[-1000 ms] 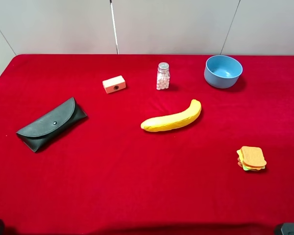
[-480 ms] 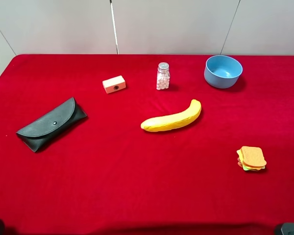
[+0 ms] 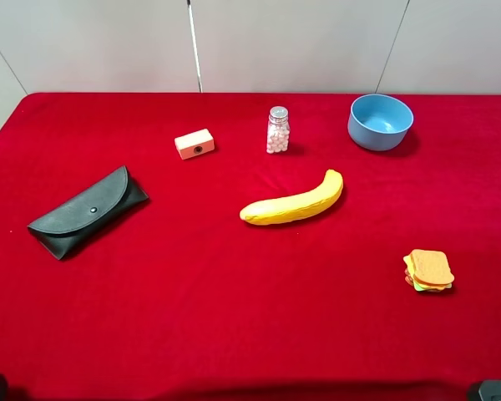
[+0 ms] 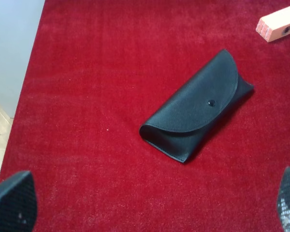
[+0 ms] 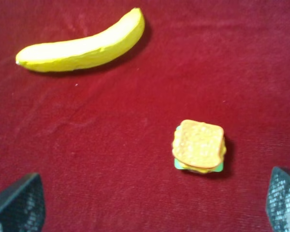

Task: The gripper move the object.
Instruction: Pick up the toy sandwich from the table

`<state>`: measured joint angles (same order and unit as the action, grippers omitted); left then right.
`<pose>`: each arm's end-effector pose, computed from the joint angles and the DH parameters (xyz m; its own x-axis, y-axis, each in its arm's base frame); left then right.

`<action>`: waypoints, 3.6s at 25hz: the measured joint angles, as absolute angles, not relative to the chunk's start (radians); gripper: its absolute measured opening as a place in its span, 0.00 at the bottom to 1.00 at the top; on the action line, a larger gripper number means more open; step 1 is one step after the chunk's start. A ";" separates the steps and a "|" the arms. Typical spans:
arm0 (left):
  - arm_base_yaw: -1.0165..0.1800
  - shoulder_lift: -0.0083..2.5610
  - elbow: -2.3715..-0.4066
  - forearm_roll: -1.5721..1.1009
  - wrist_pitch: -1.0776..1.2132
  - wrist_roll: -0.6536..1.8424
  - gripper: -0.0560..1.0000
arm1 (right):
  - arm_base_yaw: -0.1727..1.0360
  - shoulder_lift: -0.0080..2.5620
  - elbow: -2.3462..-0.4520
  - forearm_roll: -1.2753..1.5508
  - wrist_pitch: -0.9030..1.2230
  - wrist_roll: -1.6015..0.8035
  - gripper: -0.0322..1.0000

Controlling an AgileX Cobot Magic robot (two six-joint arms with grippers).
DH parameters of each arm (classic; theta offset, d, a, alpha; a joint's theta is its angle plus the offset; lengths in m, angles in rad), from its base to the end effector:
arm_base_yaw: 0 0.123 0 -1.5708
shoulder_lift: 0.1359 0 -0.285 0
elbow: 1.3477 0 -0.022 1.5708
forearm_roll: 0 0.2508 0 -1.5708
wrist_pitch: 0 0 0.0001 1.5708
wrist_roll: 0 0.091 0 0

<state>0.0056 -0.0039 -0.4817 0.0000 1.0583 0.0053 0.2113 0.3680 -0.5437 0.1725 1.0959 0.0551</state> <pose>-0.0032 0.0000 0.2724 -0.4667 0.0027 -0.8844 -0.0031 1.0000 0.0047 0.0437 0.0236 0.2808 -0.7543 -0.0262 -0.6560 -0.2090 0.9568 0.2022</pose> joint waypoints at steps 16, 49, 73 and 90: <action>0.006 -0.004 -0.482 0.000 1.058 0.005 0.99 | 0.211 0.810 -0.547 0.205 0.930 0.009 0.70; 0.006 -0.004 -0.482 0.000 1.058 0.005 0.99 | 0.211 1.183 -0.416 0.160 0.617 0.028 0.70; 0.006 -0.004 -0.482 0.000 1.058 0.005 0.99 | 0.142 1.347 -0.395 0.134 0.485 0.082 0.70; 0.006 -0.004 -0.482 0.000 1.058 0.005 0.99 | 0.142 1.533 -0.393 0.134 0.363 0.083 0.70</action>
<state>0.0056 -0.0039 -0.4817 0.0000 1.0583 0.0053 0.1418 1.5330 -0.3932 0.1336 0.3626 0.0829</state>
